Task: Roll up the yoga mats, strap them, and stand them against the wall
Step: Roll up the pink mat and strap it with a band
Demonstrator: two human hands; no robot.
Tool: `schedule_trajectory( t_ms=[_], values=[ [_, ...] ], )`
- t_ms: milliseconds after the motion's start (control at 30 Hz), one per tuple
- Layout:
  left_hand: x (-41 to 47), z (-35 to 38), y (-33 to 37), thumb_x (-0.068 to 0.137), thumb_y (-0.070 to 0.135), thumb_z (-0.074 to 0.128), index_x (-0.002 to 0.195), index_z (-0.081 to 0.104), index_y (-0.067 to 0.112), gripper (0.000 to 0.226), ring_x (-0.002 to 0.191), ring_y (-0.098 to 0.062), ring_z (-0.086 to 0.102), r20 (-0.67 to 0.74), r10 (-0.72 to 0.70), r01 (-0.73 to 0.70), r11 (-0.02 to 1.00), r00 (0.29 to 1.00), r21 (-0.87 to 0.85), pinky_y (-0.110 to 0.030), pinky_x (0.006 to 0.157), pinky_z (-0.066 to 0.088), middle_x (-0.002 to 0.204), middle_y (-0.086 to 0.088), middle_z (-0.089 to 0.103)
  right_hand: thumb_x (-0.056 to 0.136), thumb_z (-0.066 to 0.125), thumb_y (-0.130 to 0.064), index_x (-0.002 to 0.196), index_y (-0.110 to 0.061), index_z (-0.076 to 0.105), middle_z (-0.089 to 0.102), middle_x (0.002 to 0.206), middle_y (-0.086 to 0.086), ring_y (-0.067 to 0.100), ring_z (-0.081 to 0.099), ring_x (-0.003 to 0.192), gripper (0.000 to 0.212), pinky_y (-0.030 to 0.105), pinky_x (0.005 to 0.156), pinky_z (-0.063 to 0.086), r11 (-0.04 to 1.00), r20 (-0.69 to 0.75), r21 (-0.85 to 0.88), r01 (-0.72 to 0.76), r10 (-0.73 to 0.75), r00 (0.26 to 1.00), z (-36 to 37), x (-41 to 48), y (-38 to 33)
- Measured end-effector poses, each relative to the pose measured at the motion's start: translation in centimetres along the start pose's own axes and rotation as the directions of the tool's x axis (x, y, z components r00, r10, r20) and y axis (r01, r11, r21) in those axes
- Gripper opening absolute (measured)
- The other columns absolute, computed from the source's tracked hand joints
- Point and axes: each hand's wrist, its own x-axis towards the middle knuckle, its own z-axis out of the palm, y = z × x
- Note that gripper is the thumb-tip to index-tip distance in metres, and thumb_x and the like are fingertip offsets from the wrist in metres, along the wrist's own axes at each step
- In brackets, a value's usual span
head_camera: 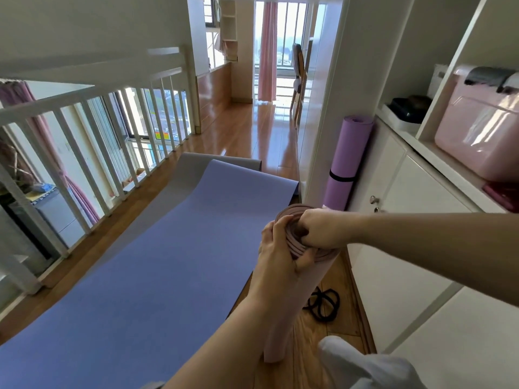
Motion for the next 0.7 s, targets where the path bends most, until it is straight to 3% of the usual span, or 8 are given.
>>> schedule_trajectory(
  t_ms=[100,167,300,467,600,700],
  values=[
    [0.6,-0.8,-0.8,0.075,0.059,0.058,0.135,0.038,0.033,0.068,0.118,-0.007,0.044,0.031,0.017,-0.017,1.0,0.999,0.019,-0.019,0.098,0.043,0.134,0.004,0.041,0.097,0.044,-0.019,0.077,-0.014,0.066,0.063,0.081,-0.006,0.013,0.053,0.09,0.03,0.05,0.117,0.005,0.998,-0.263,0.029,0.05,-0.041,0.964,2.0,0.3,0.3],
    [1.0,-1.6,-1.2,0.075,0.059,0.064,0.138,0.038,0.03,0.074,0.116,-0.004,0.043,0.062,0.012,-0.013,1.0,0.998,0.028,-0.005,0.089,0.036,0.135,0.004,0.042,0.097,0.045,-0.018,0.086,-0.014,0.073,0.069,0.087,-0.007,0.011,0.055,0.094,0.03,0.045,0.118,-0.003,0.989,-0.394,0.11,0.1,-0.049,0.918,2.8,0.4,0.5],
    [1.4,-2.7,-1.5,0.074,0.067,0.061,0.139,0.035,0.034,0.078,0.113,-0.001,0.037,0.103,-0.008,0.005,1.0,0.995,0.025,0.004,0.079,0.031,0.136,0.006,0.038,0.097,0.051,-0.021,0.105,-0.018,0.073,0.073,0.102,-0.005,0.008,0.06,0.102,0.024,0.035,0.12,0.001,0.97,-0.584,0.183,0.159,-0.022,0.811,4.2,0.6,0.2],
    [1.6,-2.8,-1.7,0.082,0.053,0.058,0.142,0.031,0.031,0.069,0.114,-0.001,0.034,0.131,-0.008,0.001,0.999,0.991,0.054,0.001,0.085,0.028,0.14,0.002,0.036,0.095,0.057,-0.021,0.102,-0.016,0.074,0.073,0.099,-0.003,0.008,0.061,0.097,0.02,0.024,0.118,0.006,0.936,-0.716,0.277,0.218,0.05,0.696,5.4,0.8,0.4],
    [1.9,-2.7,-1.8,0.08,0.057,0.055,0.141,0.031,0.033,0.07,0.112,-0.001,0.035,0.135,-0.01,0.003,0.999,0.991,0.054,0.002,0.083,0.028,0.14,0.002,0.036,0.093,0.059,-0.022,0.103,-0.014,0.074,0.07,0.098,-0.005,-0.009,0.041,0.091,0.019,-0.002,0.099,0.003,0.895,-0.771,0.359,0.265,0.124,0.624,5.9,0.2,0.2],
    [2.2,-2.3,-1.7,0.085,0.05,0.057,0.143,0.031,0.03,0.066,0.115,-0.003,0.034,0.144,0.0,-0.009,0.998,0.99,0.062,0.0,0.085,0.028,0.141,0.0,0.035,0.093,0.06,-0.023,0.103,-0.014,0.074,0.067,0.097,-0.009,-0.012,0.04,0.097,0.019,0.003,0.1,0.013,0.849,-0.761,0.441,0.293,0.181,0.623,6.1,0.0,0.6]
  ],
)
